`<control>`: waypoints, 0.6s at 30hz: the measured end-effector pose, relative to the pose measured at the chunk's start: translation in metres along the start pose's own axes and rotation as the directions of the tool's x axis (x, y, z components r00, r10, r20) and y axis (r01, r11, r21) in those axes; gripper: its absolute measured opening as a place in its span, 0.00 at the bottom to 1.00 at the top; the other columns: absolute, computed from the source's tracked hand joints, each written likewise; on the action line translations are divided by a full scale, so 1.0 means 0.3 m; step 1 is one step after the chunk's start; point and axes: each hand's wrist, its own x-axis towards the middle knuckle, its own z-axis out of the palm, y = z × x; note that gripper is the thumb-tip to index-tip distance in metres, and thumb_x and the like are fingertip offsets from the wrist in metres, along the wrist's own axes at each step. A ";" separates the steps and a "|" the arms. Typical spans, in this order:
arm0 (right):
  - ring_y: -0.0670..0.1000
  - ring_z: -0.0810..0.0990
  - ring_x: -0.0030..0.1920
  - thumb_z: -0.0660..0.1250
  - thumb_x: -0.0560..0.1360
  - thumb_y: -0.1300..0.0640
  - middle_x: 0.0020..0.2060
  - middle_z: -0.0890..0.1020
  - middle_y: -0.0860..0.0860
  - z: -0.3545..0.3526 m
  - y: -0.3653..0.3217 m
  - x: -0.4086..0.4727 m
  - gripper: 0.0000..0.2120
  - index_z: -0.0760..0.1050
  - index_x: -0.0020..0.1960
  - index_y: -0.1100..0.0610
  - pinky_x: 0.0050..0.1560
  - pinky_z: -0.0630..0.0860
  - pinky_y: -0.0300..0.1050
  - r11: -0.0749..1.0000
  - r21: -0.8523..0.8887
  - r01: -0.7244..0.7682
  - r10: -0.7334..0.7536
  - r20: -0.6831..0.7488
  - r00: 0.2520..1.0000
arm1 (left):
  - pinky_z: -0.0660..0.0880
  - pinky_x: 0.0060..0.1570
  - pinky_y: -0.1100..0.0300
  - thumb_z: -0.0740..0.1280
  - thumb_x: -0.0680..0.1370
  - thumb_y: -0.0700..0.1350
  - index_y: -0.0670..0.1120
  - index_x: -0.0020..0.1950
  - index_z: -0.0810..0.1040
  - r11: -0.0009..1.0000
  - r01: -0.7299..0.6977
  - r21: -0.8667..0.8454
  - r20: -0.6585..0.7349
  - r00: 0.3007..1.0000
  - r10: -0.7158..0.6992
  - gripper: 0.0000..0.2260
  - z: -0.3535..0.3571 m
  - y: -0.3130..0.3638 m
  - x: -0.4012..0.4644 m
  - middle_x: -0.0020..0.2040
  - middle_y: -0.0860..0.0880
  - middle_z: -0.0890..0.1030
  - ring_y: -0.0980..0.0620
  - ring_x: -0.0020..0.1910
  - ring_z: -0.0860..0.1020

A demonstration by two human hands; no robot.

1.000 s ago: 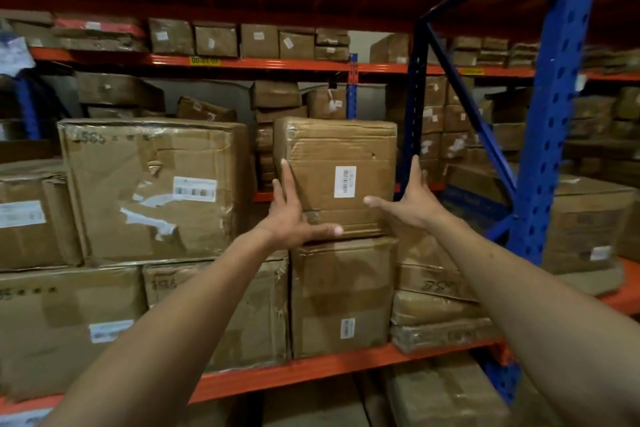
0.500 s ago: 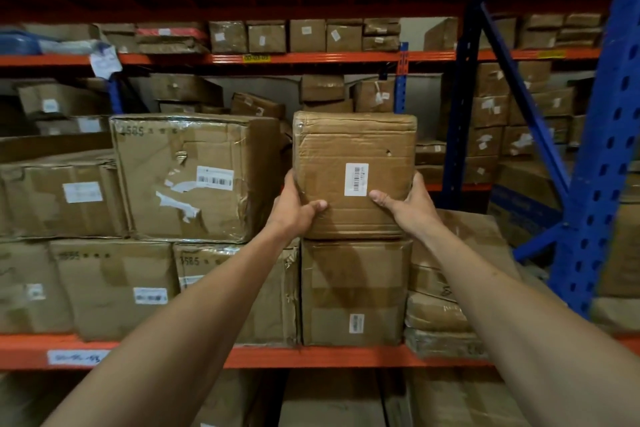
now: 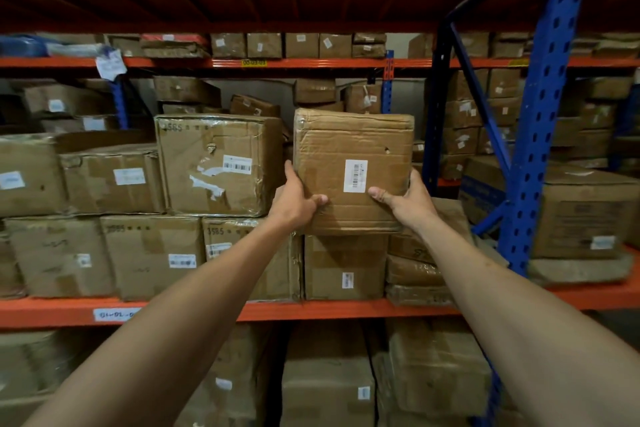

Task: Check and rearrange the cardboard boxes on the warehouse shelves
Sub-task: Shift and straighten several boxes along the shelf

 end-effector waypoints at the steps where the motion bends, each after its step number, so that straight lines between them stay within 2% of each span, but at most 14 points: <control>1: 0.57 0.71 0.73 0.81 0.71 0.49 0.74 0.73 0.53 0.002 -0.005 -0.023 0.46 0.59 0.81 0.50 0.72 0.68 0.58 1.000 0.024 -0.009 0.009 -0.016 1.000 | 0.68 0.71 0.40 0.75 0.77 0.48 0.54 0.82 0.33 0.996 -0.015 0.084 -0.011 1.000 0.016 0.53 -0.005 0.024 -0.011 0.76 0.40 0.68 0.38 0.73 0.70; 3: 0.58 0.72 0.73 0.80 0.72 0.50 0.73 0.74 0.53 0.014 0.001 -0.055 0.43 0.61 0.80 0.51 0.71 0.69 0.58 0.997 0.077 -0.028 0.033 -0.062 0.998 | 0.68 0.70 0.37 0.78 0.75 0.49 0.56 0.77 0.22 0.964 -0.075 0.255 -0.013 0.997 0.080 0.61 -0.018 0.069 -0.010 0.77 0.36 0.64 0.35 0.72 0.70; 5: 0.58 0.72 0.72 0.79 0.73 0.47 0.72 0.74 0.54 0.029 0.005 -0.071 0.40 0.63 0.79 0.52 0.69 0.70 0.57 0.991 0.115 -0.063 0.075 -0.110 0.991 | 0.67 0.71 0.33 0.81 0.70 0.49 0.60 0.74 0.19 0.891 -0.168 0.422 0.005 0.983 0.183 0.67 -0.037 0.112 0.014 0.82 0.34 0.48 0.31 0.75 0.66; 6: 0.59 0.72 0.72 0.78 0.74 0.45 0.72 0.74 0.54 0.034 0.005 -0.070 0.40 0.63 0.79 0.53 0.69 0.70 0.58 0.988 0.129 -0.085 0.101 -0.128 0.987 | 0.64 0.72 0.31 0.82 0.68 0.51 0.61 0.74 0.19 0.798 -0.243 0.551 0.019 0.960 0.279 0.68 -0.050 0.132 0.032 0.81 0.35 0.37 0.29 0.77 0.60; 8: 0.59 0.71 0.73 0.78 0.72 0.41 0.74 0.72 0.54 0.038 0.015 -0.058 0.44 0.62 0.80 0.52 0.70 0.69 0.59 0.978 0.165 -0.128 0.150 -0.129 0.980 | 0.53 0.75 0.29 0.82 0.64 0.60 0.61 0.77 0.23 0.436 -0.366 0.822 0.137 0.870 0.473 0.69 -0.074 0.173 0.069 0.78 0.38 0.26 0.28 0.80 0.43; 9: 0.60 0.70 0.74 0.78 0.70 0.38 0.76 0.70 0.55 0.044 0.029 -0.053 0.48 0.59 0.81 0.51 0.71 0.69 0.61 0.969 0.193 -0.157 0.180 -0.113 0.977 | 0.46 0.76 0.30 0.80 0.63 0.65 0.60 0.78 0.25 0.262 -0.399 0.879 0.222 0.828 0.515 0.69 -0.083 0.195 0.088 0.78 0.39 0.24 0.30 0.79 0.36; 10: 0.61 0.68 0.76 0.79 0.68 0.36 0.78 0.68 0.55 0.049 0.047 -0.056 0.53 0.55 0.83 0.49 0.72 0.67 0.63 0.950 0.238 -0.201 0.229 -0.094 0.969 | 0.41 0.77 0.31 0.78 0.61 0.69 0.60 0.78 0.25 0.139 -0.420 0.897 0.297 0.804 0.515 0.68 -0.089 0.217 0.106 0.78 0.38 0.25 0.32 0.77 0.30; 11: 0.62 0.65 0.78 0.79 0.66 0.35 0.80 0.64 0.56 0.055 0.068 -0.066 0.58 0.50 0.84 0.47 0.74 0.65 0.65 0.917 0.304 -0.260 0.293 -0.070 0.954 | 0.38 0.76 0.32 0.77 0.60 0.72 0.60 0.78 0.25 0.071 -0.434 0.898 0.348 0.801 0.487 0.69 -0.091 0.236 0.127 0.78 0.38 0.26 0.33 0.76 0.28; 13: 0.64 0.63 0.78 0.82 0.60 0.34 0.82 0.59 0.56 0.081 0.130 -0.094 0.66 0.42 0.83 0.41 0.73 0.66 0.70 0.799 0.482 -0.359 0.405 0.009 0.914 | 0.39 0.77 0.32 0.77 0.58 0.73 0.63 0.76 0.23 0.058 -0.452 0.890 0.392 0.824 0.409 0.70 -0.087 0.271 0.169 0.80 0.36 0.30 0.32 0.79 0.33; 14: 0.65 0.65 0.77 0.83 0.59 0.35 0.82 0.59 0.56 0.099 0.159 -0.109 0.68 0.40 0.82 0.37 0.69 0.70 0.71 0.740 0.552 -0.385 0.427 0.057 0.902 | 0.43 0.77 0.32 0.78 0.57 0.73 0.64 0.75 0.22 0.057 -0.454 0.889 0.402 0.834 0.379 0.70 -0.083 0.287 0.183 0.81 0.36 0.33 0.31 0.80 0.39; 16: 0.65 0.70 0.74 0.85 0.60 0.41 0.82 0.59 0.55 0.141 0.200 -0.130 0.67 0.39 0.81 0.31 0.57 0.81 0.68 0.679 0.630 -0.377 0.406 0.107 0.908 | 0.54 0.75 0.31 0.77 0.57 0.74 0.67 0.74 0.22 0.005 -0.451 0.892 0.421 0.836 0.351 0.69 -0.085 0.316 0.200 0.82 0.35 0.41 0.30 0.79 0.51; 18: 0.63 0.70 0.74 0.85 0.63 0.48 0.81 0.60 0.53 0.180 0.210 -0.130 0.63 0.43 0.80 0.29 0.54 0.84 0.63 0.643 0.697 -0.318 0.360 0.092 0.929 | 0.63 0.71 0.33 0.75 0.59 0.75 0.69 0.72 0.22 -0.058 -0.477 0.877 0.467 0.818 0.335 0.66 -0.099 0.334 0.220 0.81 0.37 0.47 0.32 0.75 0.59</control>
